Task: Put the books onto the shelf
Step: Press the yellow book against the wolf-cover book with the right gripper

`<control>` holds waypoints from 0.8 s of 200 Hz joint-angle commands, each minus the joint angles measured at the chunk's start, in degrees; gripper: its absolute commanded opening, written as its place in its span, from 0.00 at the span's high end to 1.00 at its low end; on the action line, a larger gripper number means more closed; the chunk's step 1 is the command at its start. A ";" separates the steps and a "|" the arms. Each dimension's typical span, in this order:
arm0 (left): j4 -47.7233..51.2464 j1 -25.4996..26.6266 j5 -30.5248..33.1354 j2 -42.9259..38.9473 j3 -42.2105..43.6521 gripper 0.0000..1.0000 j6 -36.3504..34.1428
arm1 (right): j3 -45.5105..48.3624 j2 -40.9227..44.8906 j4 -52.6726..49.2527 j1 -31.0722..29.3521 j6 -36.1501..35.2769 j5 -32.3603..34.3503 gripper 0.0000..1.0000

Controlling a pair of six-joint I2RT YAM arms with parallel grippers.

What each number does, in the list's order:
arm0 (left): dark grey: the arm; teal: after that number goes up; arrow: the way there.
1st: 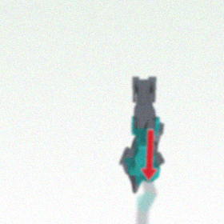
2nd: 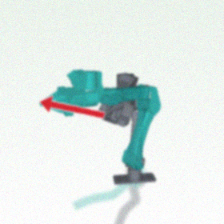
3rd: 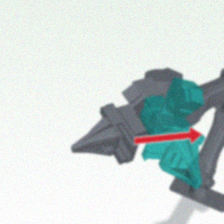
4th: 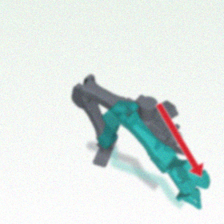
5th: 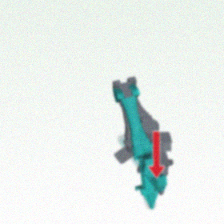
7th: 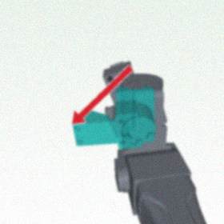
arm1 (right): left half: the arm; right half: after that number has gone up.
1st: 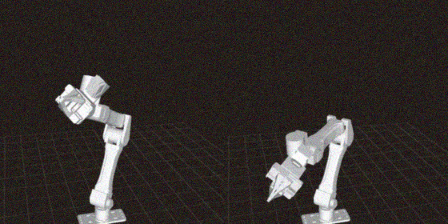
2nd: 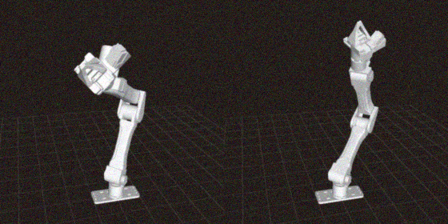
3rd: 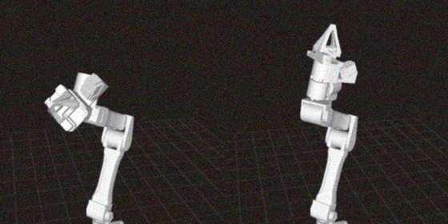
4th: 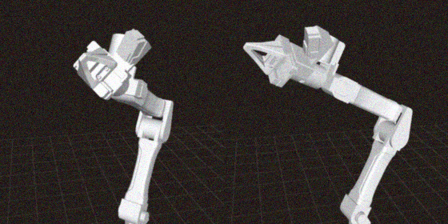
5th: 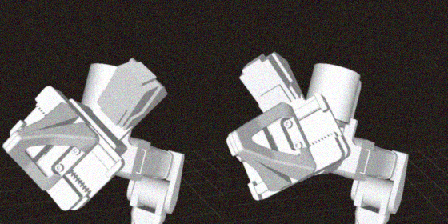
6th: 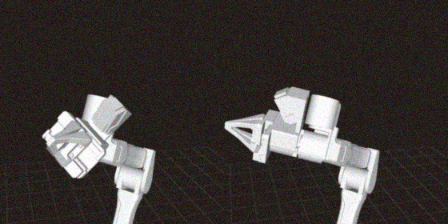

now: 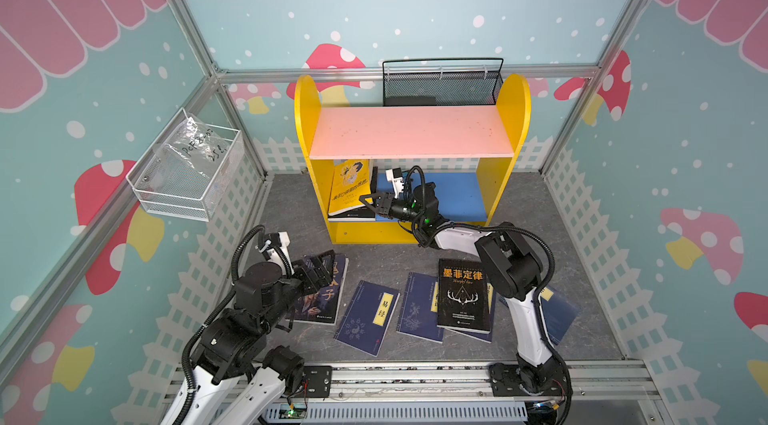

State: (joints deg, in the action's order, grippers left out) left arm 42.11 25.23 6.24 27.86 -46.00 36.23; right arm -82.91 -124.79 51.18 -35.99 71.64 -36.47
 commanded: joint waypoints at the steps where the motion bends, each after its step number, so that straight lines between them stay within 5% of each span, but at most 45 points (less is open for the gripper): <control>1: -0.15 -0.27 0.97 -0.36 0.48 0.01 0.51 | -0.80 0.06 1.31 -1.24 0.38 -1.02 0.86; 160: -0.54 -0.27 1.35 0.18 0.99 0.01 1.21 | 3.41 3.86 1.08 -2.20 0.96 -0.80 0.86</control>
State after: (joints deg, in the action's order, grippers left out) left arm 42.11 25.23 6.46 27.94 -45.65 36.71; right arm -80.25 -123.76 50.85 -36.58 71.88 -35.29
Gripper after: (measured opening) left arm 0.994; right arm 0.157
